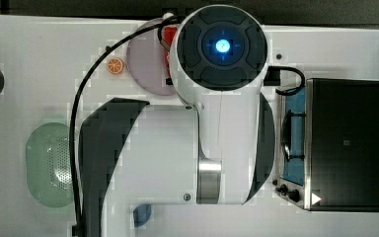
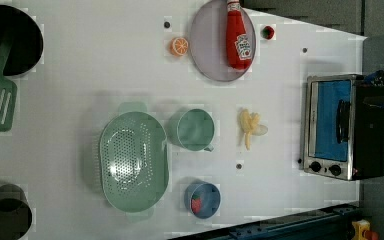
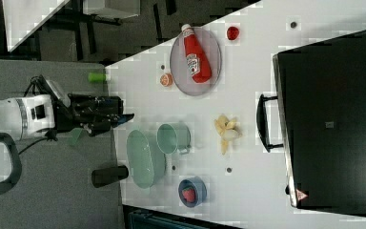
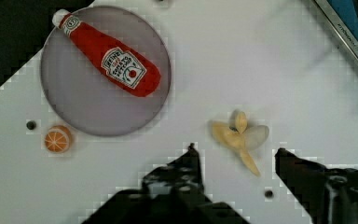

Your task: Pick Banana and place it in mug.

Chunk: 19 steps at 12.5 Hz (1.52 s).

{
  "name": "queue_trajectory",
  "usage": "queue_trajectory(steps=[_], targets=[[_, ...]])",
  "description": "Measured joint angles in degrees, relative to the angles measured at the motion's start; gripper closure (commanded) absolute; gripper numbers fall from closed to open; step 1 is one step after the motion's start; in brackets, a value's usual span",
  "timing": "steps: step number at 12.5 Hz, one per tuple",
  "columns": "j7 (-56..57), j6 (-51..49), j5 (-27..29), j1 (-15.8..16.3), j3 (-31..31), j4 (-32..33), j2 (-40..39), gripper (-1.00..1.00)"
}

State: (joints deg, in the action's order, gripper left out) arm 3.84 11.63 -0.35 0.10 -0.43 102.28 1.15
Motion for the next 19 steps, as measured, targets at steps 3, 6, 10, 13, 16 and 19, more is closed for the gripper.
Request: queue_trajectory(steps=[3, 6, 10, 13, 16, 19], targets=[[0.0, -5.3, 0.3, -0.1, -0.1, 13.4, 14.3, -0.99], [0.1, -5.8, -1.0, 0.5, -0.7, 14.7, 21.0, -1.0], [9.3, 9.2, -0.3, -0.1, -1.2, 21.7, 16.2, -1.0], [21.4, 18.6, -0.4, -0.4, -1.7, 28.2, 4.8, -1.0], [38.4, 28.5, 0.1, -0.5, -4.0, 38.5, -3.2, -1.0], [53.7, 35.4, -0.3, -1.2, -2.3, 40.3, -8.5, -1.0]])
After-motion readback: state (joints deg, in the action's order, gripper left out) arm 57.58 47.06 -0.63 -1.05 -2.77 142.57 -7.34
